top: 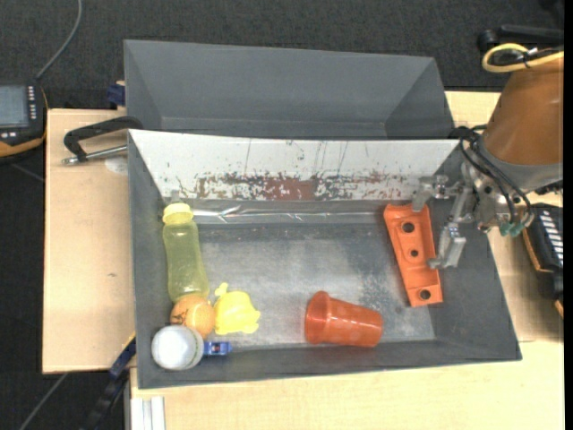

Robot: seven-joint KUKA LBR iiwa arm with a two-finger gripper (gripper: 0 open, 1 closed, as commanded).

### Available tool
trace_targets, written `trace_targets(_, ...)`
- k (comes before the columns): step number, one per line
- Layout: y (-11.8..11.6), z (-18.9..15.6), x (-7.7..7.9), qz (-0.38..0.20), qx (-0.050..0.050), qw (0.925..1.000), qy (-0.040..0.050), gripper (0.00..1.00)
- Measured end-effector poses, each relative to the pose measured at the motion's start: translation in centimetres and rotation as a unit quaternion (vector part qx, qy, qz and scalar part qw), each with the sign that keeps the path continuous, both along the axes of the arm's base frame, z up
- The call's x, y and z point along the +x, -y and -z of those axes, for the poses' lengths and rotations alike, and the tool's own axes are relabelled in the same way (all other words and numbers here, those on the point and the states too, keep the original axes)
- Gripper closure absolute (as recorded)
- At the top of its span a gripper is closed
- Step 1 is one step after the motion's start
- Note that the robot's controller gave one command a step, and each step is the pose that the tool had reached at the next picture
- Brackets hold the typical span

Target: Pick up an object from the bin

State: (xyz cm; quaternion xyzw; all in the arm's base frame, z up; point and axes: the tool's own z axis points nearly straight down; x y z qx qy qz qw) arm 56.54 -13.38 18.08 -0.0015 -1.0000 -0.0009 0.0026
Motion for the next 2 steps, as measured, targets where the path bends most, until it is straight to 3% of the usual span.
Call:
trace_targets(1,-0.1,-0.5,0.1,-0.001,-0.001,1.0000,0.0038,0.00)
trace_targets(2,-0.4,5.0,-1.7,-0.028,-0.001,0.9996,0.0052,0.00)
